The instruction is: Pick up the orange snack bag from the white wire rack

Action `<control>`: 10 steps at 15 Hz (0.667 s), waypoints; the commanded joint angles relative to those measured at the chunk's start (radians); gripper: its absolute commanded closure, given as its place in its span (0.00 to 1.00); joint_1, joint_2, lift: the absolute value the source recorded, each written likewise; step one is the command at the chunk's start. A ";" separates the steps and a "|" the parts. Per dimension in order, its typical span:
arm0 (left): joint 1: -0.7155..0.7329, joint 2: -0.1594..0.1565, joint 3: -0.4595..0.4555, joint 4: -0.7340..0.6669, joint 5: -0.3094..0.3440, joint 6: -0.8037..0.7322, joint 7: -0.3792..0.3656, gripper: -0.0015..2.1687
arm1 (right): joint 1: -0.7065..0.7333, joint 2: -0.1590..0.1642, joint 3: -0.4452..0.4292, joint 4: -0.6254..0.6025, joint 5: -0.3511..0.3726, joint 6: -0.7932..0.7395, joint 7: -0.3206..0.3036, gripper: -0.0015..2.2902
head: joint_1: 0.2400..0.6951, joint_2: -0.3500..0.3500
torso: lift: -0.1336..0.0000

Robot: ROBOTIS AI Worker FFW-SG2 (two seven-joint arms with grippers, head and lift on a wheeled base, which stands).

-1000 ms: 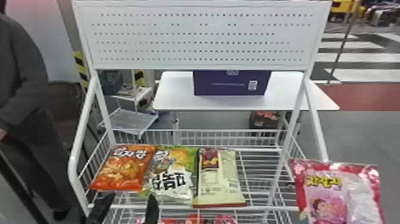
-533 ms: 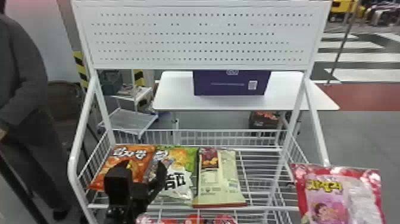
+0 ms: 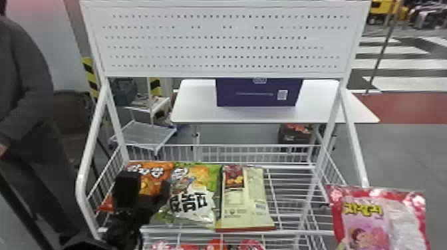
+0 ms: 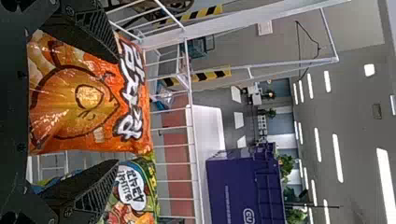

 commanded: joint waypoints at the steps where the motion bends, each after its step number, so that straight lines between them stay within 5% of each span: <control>1: -0.010 0.002 0.015 0.023 -0.001 0.000 -0.012 0.07 | -0.001 0.002 0.000 0.002 0.000 0.000 0.000 0.98 | 0.57 0.50 | 1.00; 3: -0.018 0.002 0.019 0.032 -0.001 0.031 -0.026 0.14 | -0.001 0.002 0.000 0.000 0.000 -0.003 0.000 0.98 | 0.57 0.50 | 1.00; 5: -0.021 0.005 0.028 0.031 0.001 0.055 -0.067 0.34 | -0.001 0.002 -0.002 0.002 -0.001 -0.003 0.000 0.98 | 0.57 0.50 | 1.00; 7: -0.021 0.002 0.030 0.029 0.011 0.083 -0.067 0.85 | -0.001 0.002 -0.003 0.000 -0.001 -0.003 0.000 0.98 | 0.57 0.50 | 1.00; 8: -0.018 0.002 0.030 0.028 0.008 0.083 -0.058 0.99 | 0.000 0.002 -0.003 0.000 -0.001 -0.003 0.000 0.98 | 0.57 0.50 | 1.00; 10: -0.009 0.000 0.028 0.022 0.007 0.065 -0.044 0.99 | 0.000 0.000 -0.006 -0.001 -0.001 -0.006 0.000 0.98 | 0.57 0.50 | 1.00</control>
